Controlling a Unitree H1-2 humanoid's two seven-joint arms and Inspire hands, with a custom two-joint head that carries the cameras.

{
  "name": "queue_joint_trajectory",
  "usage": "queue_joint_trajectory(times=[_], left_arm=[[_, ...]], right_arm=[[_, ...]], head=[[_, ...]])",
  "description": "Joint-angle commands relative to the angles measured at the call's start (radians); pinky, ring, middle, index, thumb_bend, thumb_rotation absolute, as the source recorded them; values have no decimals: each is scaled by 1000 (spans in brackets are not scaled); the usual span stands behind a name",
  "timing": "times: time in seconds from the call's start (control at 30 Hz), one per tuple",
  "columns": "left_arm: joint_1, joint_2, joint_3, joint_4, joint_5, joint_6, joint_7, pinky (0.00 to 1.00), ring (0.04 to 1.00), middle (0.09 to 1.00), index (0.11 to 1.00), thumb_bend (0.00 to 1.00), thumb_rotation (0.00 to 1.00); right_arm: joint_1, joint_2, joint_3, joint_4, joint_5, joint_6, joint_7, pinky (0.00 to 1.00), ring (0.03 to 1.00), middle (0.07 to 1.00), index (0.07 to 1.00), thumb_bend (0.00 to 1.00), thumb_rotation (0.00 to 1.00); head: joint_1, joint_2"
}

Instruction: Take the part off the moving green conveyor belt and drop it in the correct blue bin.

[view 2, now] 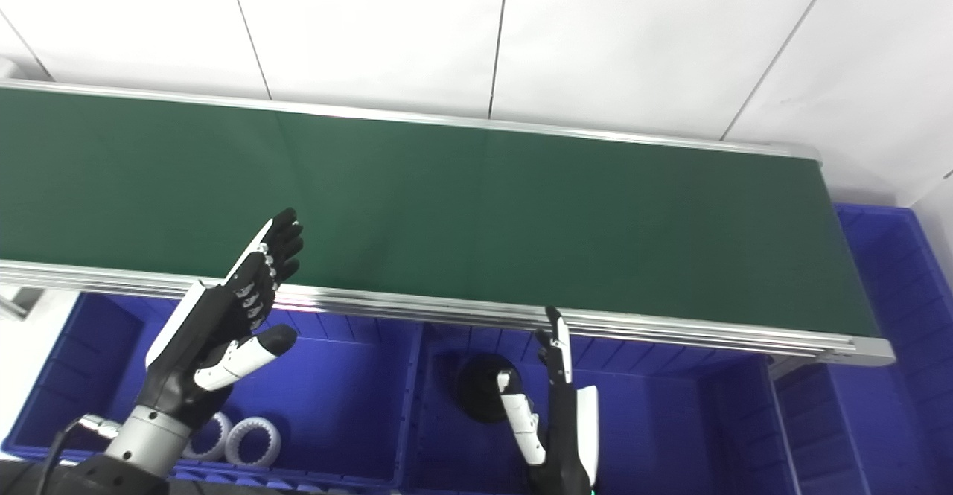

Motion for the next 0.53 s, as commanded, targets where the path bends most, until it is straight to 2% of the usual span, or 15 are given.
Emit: queue_joint_trajectory(times=[0.0, 0.03, 0.13, 0.3, 0.4, 0.5], left_arm=[[-13, 16, 9, -7, -23, -54, -3, 1000, 1000, 1000, 1000, 688, 650], [-16, 23, 11, -2, -29, -56, -6, 1000, 1000, 1000, 1000, 679, 656], [-23, 37, 19, 14, -55, -63, -13, 1000, 1000, 1000, 1000, 662, 659], [-26, 49, 28, 26, -68, -76, -14, 1000, 1000, 1000, 1000, 607, 662], [-11, 55, 30, 22, -69, -76, -18, 1000, 1000, 1000, 1000, 581, 667], [21, 61, 32, -4, -82, -68, -21, 1000, 1000, 1000, 1000, 568, 685]], right_arm=[[-18, 127, 100, 26, -12, -46, -14, 889, 919, 1000, 991, 671, 1000], [-22, 130, 101, 31, -16, -45, -18, 935, 946, 1000, 989, 663, 1000], [-35, 145, 104, 50, -22, -46, -31, 987, 957, 1000, 986, 664, 1000], [-50, 158, 108, 72, -10, -54, -45, 947, 954, 1000, 987, 684, 1000], [-48, 158, 109, 66, -7, -53, -45, 931, 950, 1000, 989, 691, 1000], [-39, 148, 109, 51, -4, -55, -40, 956, 951, 1000, 996, 678, 1000]], head=[[-29, -5], [-33, -6], [-69, -12], [-81, -12], [-51, -4], [-23, 1]])
